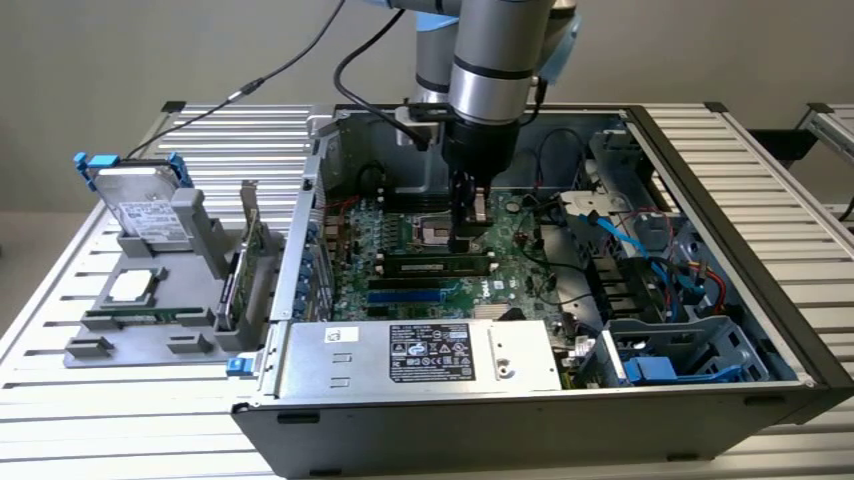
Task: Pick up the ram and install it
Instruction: 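Insert the ram into the slot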
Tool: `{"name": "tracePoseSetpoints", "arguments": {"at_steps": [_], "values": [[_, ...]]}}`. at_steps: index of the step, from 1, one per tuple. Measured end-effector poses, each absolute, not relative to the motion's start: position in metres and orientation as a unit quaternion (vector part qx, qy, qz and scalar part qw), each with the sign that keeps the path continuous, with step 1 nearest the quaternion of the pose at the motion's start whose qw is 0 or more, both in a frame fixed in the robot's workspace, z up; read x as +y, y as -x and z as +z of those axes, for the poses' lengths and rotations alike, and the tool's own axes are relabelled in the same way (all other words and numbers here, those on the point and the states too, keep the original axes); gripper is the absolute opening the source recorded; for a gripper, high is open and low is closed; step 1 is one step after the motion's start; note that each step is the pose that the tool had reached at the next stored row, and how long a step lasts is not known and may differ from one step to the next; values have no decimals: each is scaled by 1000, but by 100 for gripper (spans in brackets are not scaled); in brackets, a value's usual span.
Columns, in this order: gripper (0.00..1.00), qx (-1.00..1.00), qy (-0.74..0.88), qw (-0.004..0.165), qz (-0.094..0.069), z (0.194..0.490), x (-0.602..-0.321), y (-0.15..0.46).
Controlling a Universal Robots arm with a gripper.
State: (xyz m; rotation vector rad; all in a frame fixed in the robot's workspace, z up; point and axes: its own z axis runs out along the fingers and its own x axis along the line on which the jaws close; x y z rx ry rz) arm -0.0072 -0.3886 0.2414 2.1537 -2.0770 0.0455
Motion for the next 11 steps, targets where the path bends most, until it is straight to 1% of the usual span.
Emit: {"name": "tracePoseSetpoints", "arguments": {"at_steps": [11], "values": [[10,-692,-718,75,15,230,-388,0]]}}
